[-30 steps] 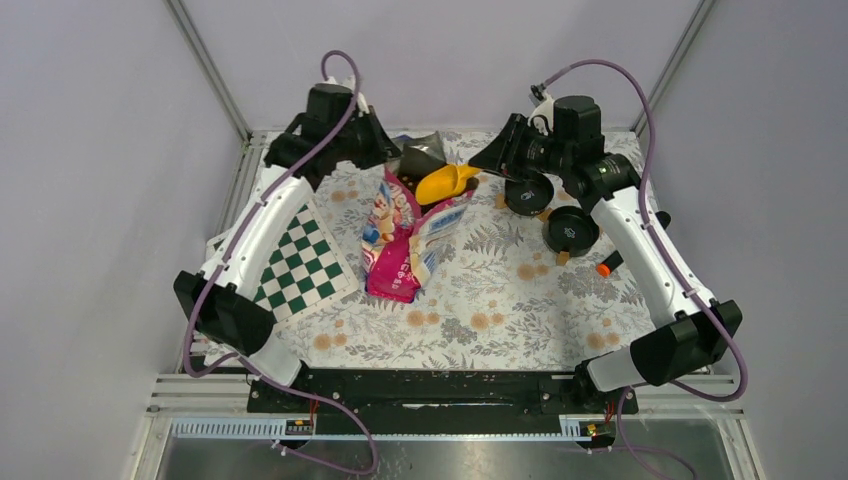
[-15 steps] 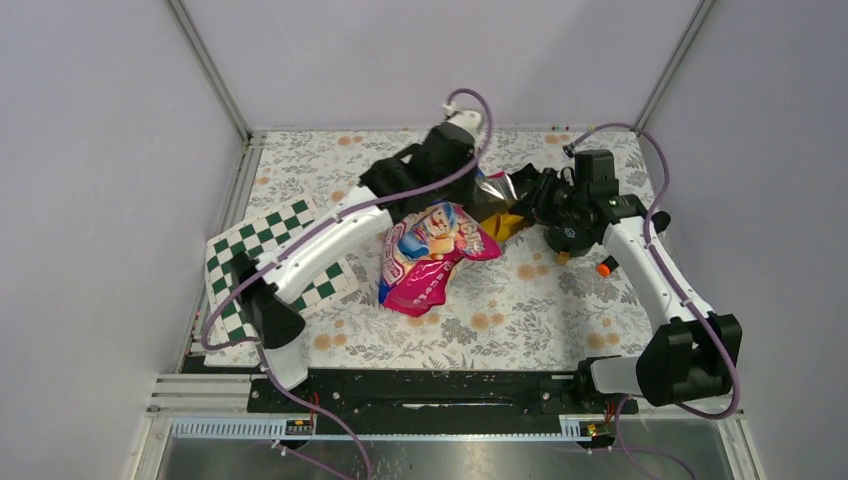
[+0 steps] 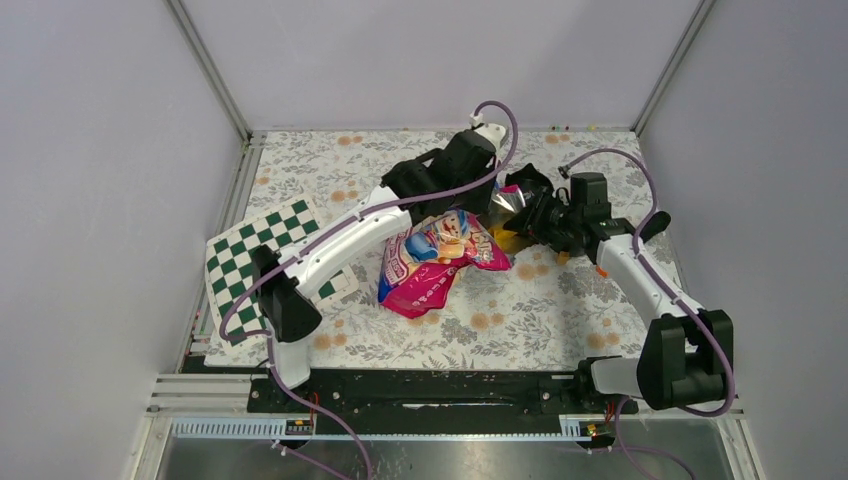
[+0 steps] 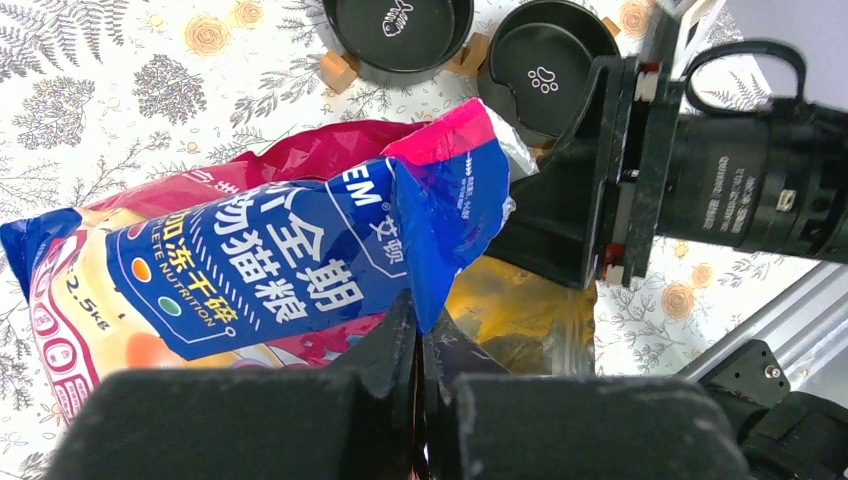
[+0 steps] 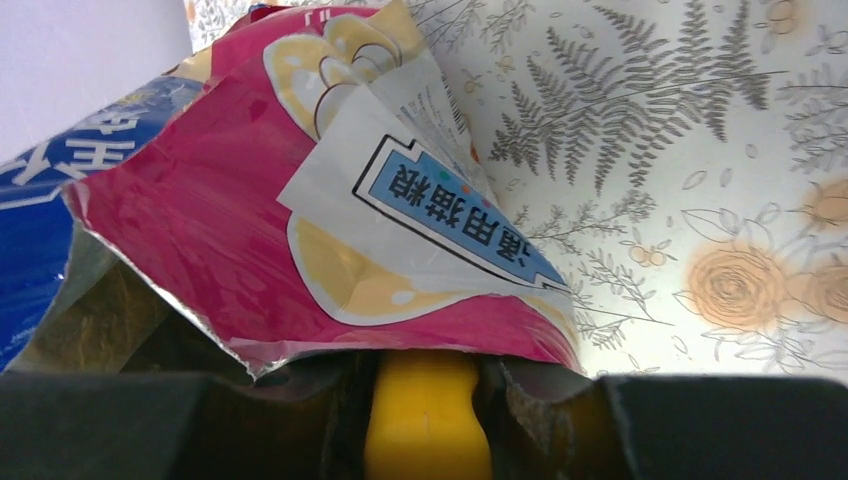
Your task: Serve the pet food
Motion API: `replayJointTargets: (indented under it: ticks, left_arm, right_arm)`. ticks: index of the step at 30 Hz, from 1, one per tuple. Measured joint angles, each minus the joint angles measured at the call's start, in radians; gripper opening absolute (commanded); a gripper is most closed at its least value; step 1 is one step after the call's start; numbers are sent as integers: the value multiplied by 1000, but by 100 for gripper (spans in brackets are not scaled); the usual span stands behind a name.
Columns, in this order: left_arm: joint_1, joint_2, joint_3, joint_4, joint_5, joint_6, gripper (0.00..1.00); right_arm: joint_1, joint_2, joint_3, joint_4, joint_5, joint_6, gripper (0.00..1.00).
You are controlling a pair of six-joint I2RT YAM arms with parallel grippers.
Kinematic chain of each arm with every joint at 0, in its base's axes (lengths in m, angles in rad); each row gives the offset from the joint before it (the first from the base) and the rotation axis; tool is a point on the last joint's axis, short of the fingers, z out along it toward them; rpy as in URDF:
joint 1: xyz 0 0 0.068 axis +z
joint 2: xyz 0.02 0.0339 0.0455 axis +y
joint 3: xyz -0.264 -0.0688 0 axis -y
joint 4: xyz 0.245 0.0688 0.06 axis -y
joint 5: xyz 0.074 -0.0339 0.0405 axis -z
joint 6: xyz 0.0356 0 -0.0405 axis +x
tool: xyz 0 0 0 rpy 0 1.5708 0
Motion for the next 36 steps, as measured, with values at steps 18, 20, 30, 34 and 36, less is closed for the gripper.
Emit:
replayJointTargets:
  ticks: [18,20,30,34,36]
  left_arm:
    - [190,-46,21,-124,165,-82,0]
    - [210,-59,19,-132,175,-86,0]
    - [301,-143,-31,-144,199,-79,0]
    - [326,-184,-64,-137,200,-45,0]
    - [344,-201,-74,-138,199,-29,0]
  right_arm:
    - [201,129,-29,424,-80,300,0]
    - [203,129,-29,469,-104,354,0]
    - [203,125,-29,659,-180,593,0]
    - [189,93,-29,661,-179,633,0]
    - [172,67,-29,656,-178,651,0]
